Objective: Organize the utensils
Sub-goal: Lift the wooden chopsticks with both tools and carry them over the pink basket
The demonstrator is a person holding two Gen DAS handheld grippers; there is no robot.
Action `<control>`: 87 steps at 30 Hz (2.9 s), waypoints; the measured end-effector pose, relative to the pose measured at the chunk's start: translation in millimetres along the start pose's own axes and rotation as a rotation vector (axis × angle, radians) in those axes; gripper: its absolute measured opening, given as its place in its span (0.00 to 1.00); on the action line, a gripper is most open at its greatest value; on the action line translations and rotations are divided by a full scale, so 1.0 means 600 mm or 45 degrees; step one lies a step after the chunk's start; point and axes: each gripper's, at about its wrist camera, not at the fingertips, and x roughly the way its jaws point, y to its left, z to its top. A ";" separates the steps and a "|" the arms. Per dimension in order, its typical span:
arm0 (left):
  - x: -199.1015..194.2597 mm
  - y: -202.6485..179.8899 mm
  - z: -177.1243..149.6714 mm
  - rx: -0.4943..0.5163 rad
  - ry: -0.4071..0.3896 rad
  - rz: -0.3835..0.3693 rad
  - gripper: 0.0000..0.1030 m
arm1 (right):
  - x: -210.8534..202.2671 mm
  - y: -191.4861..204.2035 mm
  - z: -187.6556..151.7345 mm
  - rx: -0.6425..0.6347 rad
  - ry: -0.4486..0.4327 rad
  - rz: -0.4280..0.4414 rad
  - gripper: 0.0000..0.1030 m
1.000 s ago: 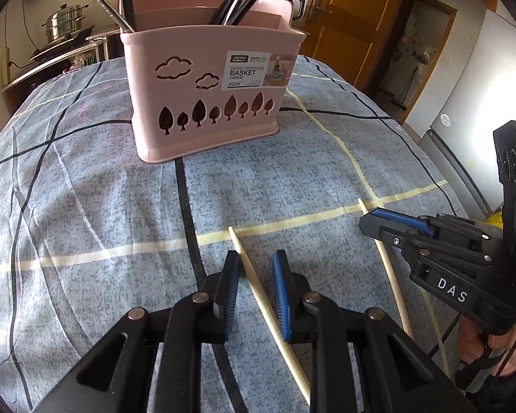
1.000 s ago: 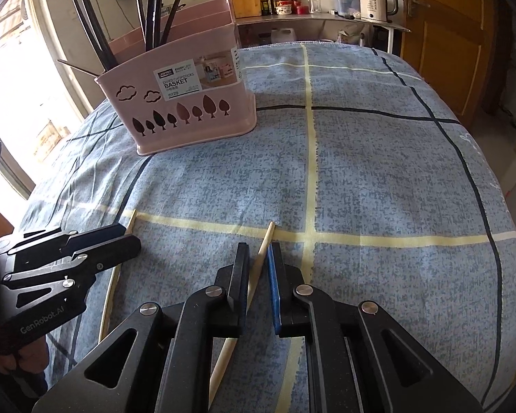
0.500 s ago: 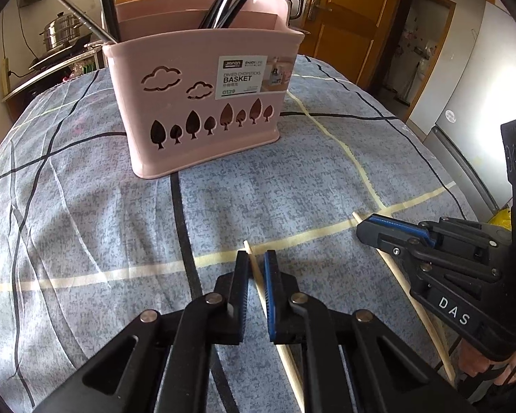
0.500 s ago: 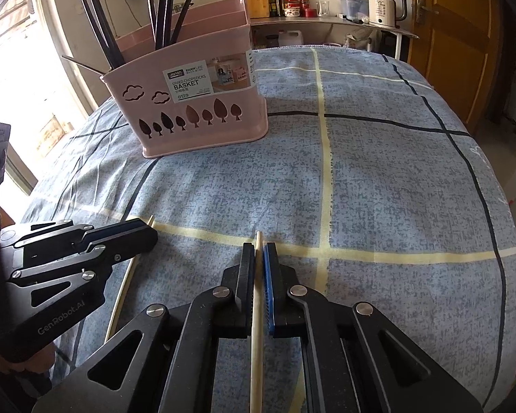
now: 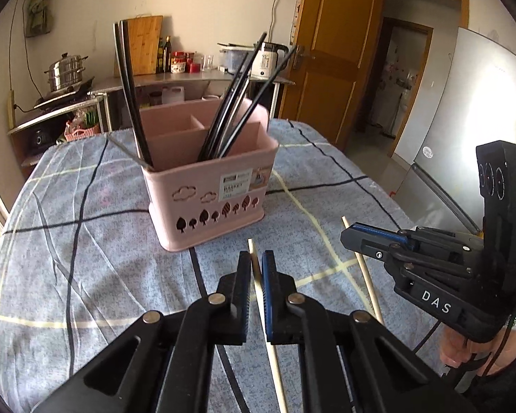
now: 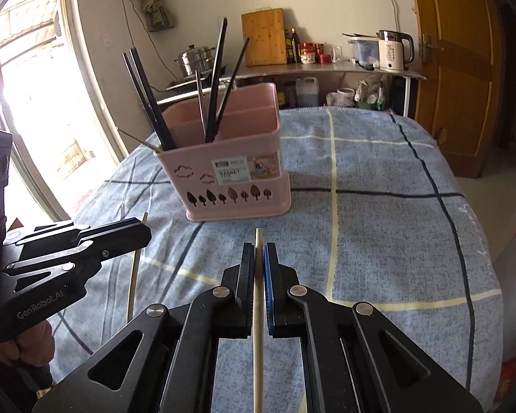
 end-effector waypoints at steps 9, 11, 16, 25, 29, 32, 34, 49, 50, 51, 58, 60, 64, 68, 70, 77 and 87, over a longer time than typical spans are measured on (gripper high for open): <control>-0.047 -0.001 0.049 0.050 -0.115 0.020 0.06 | -0.046 0.013 0.052 -0.035 -0.135 0.000 0.05; -0.054 -0.002 0.056 0.058 -0.133 0.018 0.05 | -0.055 0.015 0.059 -0.048 -0.159 0.000 0.05; -0.047 -0.001 0.059 0.059 -0.094 -0.030 0.05 | -0.064 0.017 0.065 -0.060 -0.177 0.001 0.05; 0.084 0.046 0.007 -0.055 0.189 0.018 0.10 | -0.073 0.013 0.061 -0.065 -0.180 0.000 0.05; 0.141 0.058 -0.011 -0.087 0.297 0.039 0.11 | -0.075 0.014 0.059 -0.072 -0.178 -0.002 0.05; 0.162 0.058 -0.013 -0.084 0.319 0.040 0.14 | -0.077 0.011 0.059 -0.072 -0.174 -0.006 0.05; 0.174 0.058 -0.012 -0.088 0.336 0.049 0.16 | -0.077 0.012 0.059 -0.072 -0.172 -0.007 0.05; 0.155 0.033 0.005 -0.031 0.280 0.052 0.06 | -0.073 0.015 0.059 -0.079 -0.169 -0.007 0.05; 0.138 0.030 0.012 -0.026 0.248 0.042 0.06 | -0.073 0.015 0.059 -0.080 -0.170 -0.007 0.05; 0.120 0.026 0.019 -0.019 0.213 0.030 0.05 | -0.073 0.015 0.059 -0.080 -0.170 -0.008 0.05; -0.025 0.003 0.076 0.040 -0.068 -0.038 0.04 | -0.077 0.017 0.065 -0.079 -0.184 -0.008 0.05; -0.056 0.000 0.088 0.053 -0.131 -0.050 0.04 | -0.079 0.019 0.067 -0.080 -0.190 -0.008 0.05; -0.091 -0.004 0.098 0.084 -0.202 -0.051 0.04 | -0.083 0.023 0.069 -0.086 -0.200 -0.009 0.05; -0.088 -0.002 0.099 0.086 -0.197 -0.047 0.04 | -0.088 0.028 0.070 -0.093 -0.208 -0.011 0.05; -0.081 0.002 0.098 0.079 -0.182 -0.045 0.04 | -0.090 0.029 0.071 -0.096 -0.211 -0.013 0.05; -0.096 0.003 0.096 0.086 -0.202 -0.051 0.04 | -0.094 0.034 0.074 -0.109 -0.219 -0.016 0.05; -0.128 0.022 0.112 0.081 -0.224 -0.049 0.04 | -0.103 0.054 0.096 -0.157 -0.260 0.001 0.05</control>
